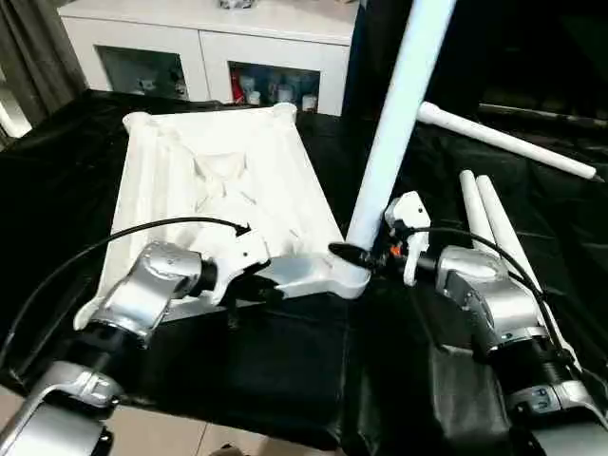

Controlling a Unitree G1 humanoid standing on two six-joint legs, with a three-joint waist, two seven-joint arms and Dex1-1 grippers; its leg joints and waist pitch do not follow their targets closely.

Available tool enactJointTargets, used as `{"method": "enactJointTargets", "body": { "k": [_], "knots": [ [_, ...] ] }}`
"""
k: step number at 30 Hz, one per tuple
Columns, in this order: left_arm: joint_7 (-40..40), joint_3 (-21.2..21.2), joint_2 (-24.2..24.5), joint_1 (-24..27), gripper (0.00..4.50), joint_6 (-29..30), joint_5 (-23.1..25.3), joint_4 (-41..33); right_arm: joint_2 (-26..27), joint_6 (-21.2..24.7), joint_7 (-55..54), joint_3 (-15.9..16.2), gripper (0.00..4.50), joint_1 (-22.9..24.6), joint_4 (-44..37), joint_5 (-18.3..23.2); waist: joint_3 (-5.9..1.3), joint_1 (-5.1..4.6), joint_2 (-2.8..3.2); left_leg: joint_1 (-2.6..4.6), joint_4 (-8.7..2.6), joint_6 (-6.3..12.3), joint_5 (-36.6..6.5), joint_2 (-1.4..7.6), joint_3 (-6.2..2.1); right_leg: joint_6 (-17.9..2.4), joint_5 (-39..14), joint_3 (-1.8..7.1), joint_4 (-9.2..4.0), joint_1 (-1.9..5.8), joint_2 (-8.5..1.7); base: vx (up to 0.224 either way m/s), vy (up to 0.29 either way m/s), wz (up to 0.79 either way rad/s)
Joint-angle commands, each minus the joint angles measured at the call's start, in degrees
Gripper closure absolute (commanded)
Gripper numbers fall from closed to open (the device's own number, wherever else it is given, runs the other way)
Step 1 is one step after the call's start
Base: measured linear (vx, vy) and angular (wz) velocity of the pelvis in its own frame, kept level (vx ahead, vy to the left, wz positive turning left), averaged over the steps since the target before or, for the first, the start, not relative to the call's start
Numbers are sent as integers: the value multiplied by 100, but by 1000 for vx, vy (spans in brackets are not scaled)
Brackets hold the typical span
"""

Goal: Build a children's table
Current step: Insert table leg to table base, then rotate leg to tighten

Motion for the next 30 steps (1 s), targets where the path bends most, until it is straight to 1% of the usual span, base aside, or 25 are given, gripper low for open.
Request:
{"method": "enactJointTargets", "body": {
  "k": [1,3,5,6,9,11,12,13,14,15,16,17,18,19,20,21,22,23,24,25,26,27,28,29,30],
  "knots": [
    [-452,-129,-2,-57,450,-73,-253,-421,-7,78,409,529,259,191,568,-306,-324,27,39,68,-403,219,-854,340,-108,-1582,-38,214,-382,217,-482,0,0,0],
    [-511,-134,5,-68,450,-69,-272,-437,-25,20,515,545,259,167,619,-316,-321,19,25,82,-406,208,-960,346,-100,-1616,-99,210,-391,210,-480,0,0,0],
    [-690,-169,30,-110,450,-68,-297,-431,-74,-168,721,586,259,154,709,-351,-312,44,-7,95,-418,157,-1105,357,-100,-1599,-356,214,-416,209,-490,0,0,0],
    [-743,-185,43,-114,450,-77,-299,-430,-84,-224,761,596,259,158,726,-364,-300,55,8,102,-433,121,-1192,363,-104,-1574,-513,216,-429,199,-494,0,0,0],
    [-711,-162,65,-128,450,-142,-232,-373,-114,-505,875,667,259,176,836,-489,-300,56,-8,111,-447,49,-1325,368,-109,-1543,-682,218,-441,189,-499,0,0,0],
    [-597,-125,35,-149,450,-156,-193,-306,-96,-523,814,661,259,172,880,-520,-303,49,-13,115,-452,21,-1343,366,-112,-1526,-689,224,-445,189,-496,0,0,0],
    [-66,-4,-133,-261,450,-133,-37,-16,37,-515,370,516,259,62,1136,-570,-304,39,-30,110,-448,24,-1301,355,-106,-1538,-642,224,-437,184,-489,0,0,0],
    [67,25,-175,-288,450,-123,1,53,73,-516,256,474,259,31,1206,-579,-296,36,-26,112,-457,7,-1340,355,-113,-1540,-702,224,-448,181,-496,0,0,0],
    [177,56,-225,-317,450,-126,24,131,129,-546,20,406,259,-30,1346,-621,-287,34,-46,121,-463,-29,-1457,353,-115,-1499,-934,224,-473,176,-499,0,0,0],
    [319,100,-294,-357,450,-66,35,220,210,-527,-349,310,259,-122,1541,-664,-270,34,-56,125,-478,-79,-1613,350,-126,-1427,-1290,228,-506,167,-515,0,0,0],
    [429,139,-353,-390,450,-17,41,293,283,-500,-668,227,259,-204,1714,-696,-262,30,-46,128,-486,-119,-1697,349,-133,-1383,-1492,231,-517,155,-522,0,0,0],
    [539,187,-424,-425,450,53,28,358,372,-454,-1020,123,259,-297,1903,-702,-251,-2,-41,126,-509,-233,-1852,347,-155,-1278,-1857,230,-529,143,-527,0,0,0],
    [715,263,-549,-476,450,247,-15,404,501,-311,-1436,-6,259,-427,2164,-664,-249,-18,-82,120,-529,-307,-1980,344,-188,-1162,-2195,218,-544,148,-541,0,0,0],
    [752,279,-577,-488,450,284,-25,412,529,-270,-1509,-29,259,-457,2225,-649,-256,-22,-80,121,-532,-327,-2017,345,-197,-1121,-2288,220,-551,151,-554,0,0,0],
    [822,307,-629,-509,450,354,-46,425,579,-192,-1631,-67,259,-512,2336,-620,-246,-35,-79,117,-532,-325,-2085,350,-208,-1048,-2416,223,-578,132,-558,0,0,0],
    [1005,348,-735,-558,450,504,-45,461,676,-116,-1900,-83,259,-604,2515,-636,-235,-52,-72,136,-536,-327,-2174,348,-206,-1027,-2494,229,-594,98,-554,0,0,0],
    [1014,350,-740,-560,450,511,-45,464,681,-114,-1914,-84,259,-609,2525,-637,-235,-52,-72,136,-536,-327,-2174,348,-206,-1027,-2494,229,-594,98,-554,0,0,0],
    [1361,401,-922,-646,450,729,-2,551,854,-37,-2417,-117,259,-770,2829,-665,-244,-66,-57,164,-517,-321,-2258,339,-198,-1020,-2559,244,-599,65,-551,0,0,0],
    [2009,514,-1239,-808,450,1094,81,755,1134,22,-3408,-356,260,-1012,3235,-603,-234,-89,-64,160,-532,-372,-2266,337,-210,-1045,-2540,229,-600,65,-538,0,0,0],
    [2009,514,-1239,-808,450,1094,81,755,1134,22,-3408,-356,260,-1012,3235,-603,-228,-104,-67,160,-531,-397,-2273,325,-201,-1041,-2573,230,-604,54,-531,0,0,0],
    [2344,593,-1427,-894,450,1244,92,870,1280,62,-3940,-538,260,-1134,3438,-513,-250,-89,-56,185,-514,-399,-2309,329,-201,-1032,-2574,233,-609,42,-543,0,0,0],
    [2692,679,-1638,-984,450,1390,100,982,1424,69,-4476,-742,260,-1261,3664,-421,-238,-77,-58,199,-509,-366,-2340,324,-193,-1023,-2569,243,-633,17,-544,0,0,0],
    [2819,708,-1716,-1015,450,1450,104,1011,1471,69,-4658,-807,260,-1300,3734,-388,-243,-83,-58,209,-506,-377,-2342,321,-187,-1024,-2535,243,-628,9,-534,0,0,0],
    [3050,765,-1859,-1069,450,1562,109,1052,1546,57,-4949,-899,260,-1362,3846,-348,-256,-71,-61,196,-510,-369,-2320,320,-190,-1005,-2402,237,-618,26,-523,0,0,0],
    [3460,871,-2157,-1154,450,1762,106,1060,1674,-34,-5413,-998,260,-1458,4011,-341,-264,-44,-67,194,-515,-368,-2206,332,-174,-1043,-2088,240,-590,24,-515,0,0,0]
  ]
}}
